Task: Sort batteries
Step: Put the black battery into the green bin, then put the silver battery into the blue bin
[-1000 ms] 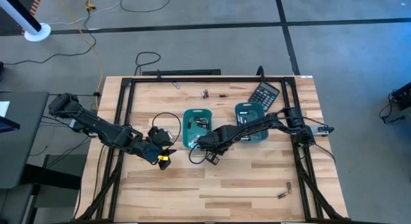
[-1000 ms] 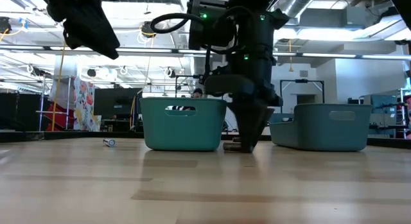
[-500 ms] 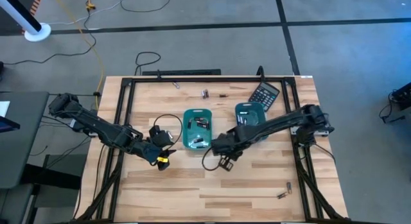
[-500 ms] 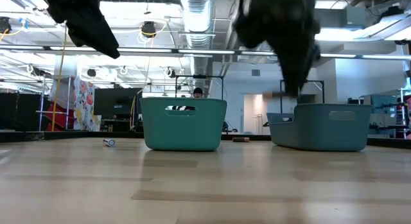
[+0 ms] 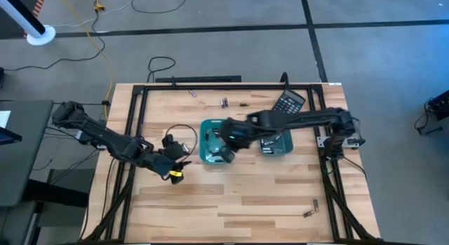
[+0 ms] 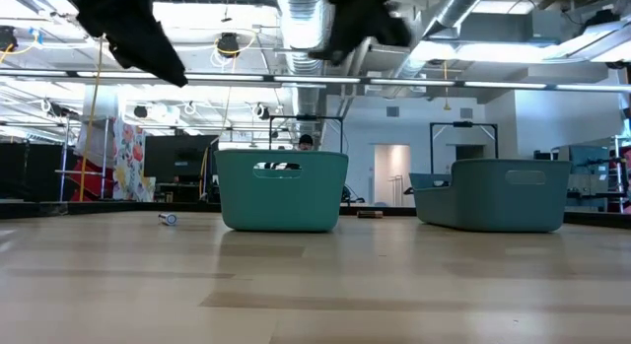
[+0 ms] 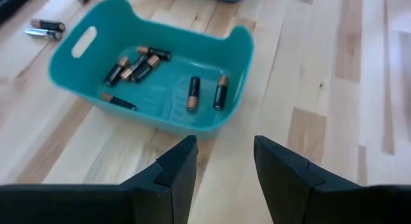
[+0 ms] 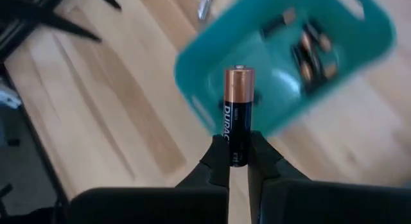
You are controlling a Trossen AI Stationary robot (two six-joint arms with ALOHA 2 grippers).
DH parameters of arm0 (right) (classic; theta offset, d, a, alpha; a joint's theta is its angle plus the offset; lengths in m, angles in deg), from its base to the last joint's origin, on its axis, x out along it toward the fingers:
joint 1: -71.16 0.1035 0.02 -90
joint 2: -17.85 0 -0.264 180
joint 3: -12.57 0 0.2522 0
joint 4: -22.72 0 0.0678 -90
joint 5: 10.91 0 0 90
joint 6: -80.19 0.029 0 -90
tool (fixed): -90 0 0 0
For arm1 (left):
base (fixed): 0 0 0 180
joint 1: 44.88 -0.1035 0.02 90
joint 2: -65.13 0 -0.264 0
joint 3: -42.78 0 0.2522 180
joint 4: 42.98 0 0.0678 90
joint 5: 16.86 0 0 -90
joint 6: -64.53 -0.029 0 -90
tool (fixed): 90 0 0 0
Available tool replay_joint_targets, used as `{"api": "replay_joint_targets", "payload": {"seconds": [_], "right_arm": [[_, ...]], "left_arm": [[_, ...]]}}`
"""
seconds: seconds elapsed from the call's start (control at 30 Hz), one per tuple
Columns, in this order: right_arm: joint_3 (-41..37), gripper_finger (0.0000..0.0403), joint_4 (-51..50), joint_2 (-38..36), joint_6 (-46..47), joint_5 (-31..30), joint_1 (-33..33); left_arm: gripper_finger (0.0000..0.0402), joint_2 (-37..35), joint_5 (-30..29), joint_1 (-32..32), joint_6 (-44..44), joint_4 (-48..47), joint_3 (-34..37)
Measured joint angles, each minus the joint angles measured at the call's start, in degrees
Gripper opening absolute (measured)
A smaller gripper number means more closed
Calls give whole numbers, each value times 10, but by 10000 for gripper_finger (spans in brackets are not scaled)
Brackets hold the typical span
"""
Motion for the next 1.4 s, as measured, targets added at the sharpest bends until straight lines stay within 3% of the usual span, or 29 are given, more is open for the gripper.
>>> {"api": "replay_joint_targets", "payload": {"seconds": [0.27, 0.53, 0.8, 1.4], "right_arm": [[167, 19, -44, 186, -83, 48, -41], [214, 19, -58, 310, -86, 103, -84], [215, 26, -58, 343, -79, 106, -98], [215, 137, -47, 342, -34, 105, -109]], "left_arm": [[151, -152, -4, 0, 21, 45, 115], [151, -288, -4, 0, 19, 45, 166], [151, -334, -4, 0, -9, 10, 175], [151, -334, -4, 0, -23, -61, 175]]}}
